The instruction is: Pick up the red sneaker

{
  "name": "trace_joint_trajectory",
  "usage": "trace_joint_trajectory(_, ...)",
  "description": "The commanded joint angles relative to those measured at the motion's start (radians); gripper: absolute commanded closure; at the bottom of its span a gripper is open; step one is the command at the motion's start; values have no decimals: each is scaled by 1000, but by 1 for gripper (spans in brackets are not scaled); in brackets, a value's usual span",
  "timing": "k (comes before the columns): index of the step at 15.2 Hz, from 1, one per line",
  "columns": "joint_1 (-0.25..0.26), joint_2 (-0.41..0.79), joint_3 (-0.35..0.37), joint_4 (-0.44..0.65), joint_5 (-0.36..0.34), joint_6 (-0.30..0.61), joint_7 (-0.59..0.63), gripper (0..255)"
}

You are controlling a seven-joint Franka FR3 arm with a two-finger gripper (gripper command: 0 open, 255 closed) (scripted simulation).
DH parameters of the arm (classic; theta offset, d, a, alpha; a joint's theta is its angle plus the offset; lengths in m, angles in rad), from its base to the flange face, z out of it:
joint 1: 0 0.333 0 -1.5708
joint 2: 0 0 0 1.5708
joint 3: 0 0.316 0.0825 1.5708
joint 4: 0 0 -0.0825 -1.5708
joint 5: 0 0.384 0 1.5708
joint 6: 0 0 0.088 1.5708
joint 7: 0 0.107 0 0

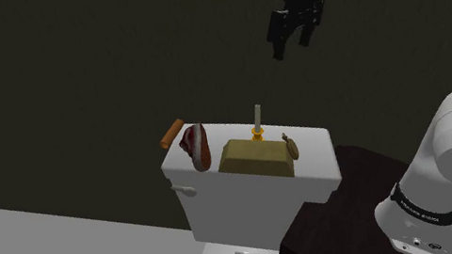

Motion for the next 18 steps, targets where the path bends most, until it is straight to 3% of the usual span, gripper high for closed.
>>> trace_joint_trajectory(1,-4,55,37,-1,9,43,62,0)
trace_joint_trajectory(10,-24,354,194,86,-4,187,345,0)
trace_joint_trajectory(18,-24,683,282,263,-104,255,612,0)
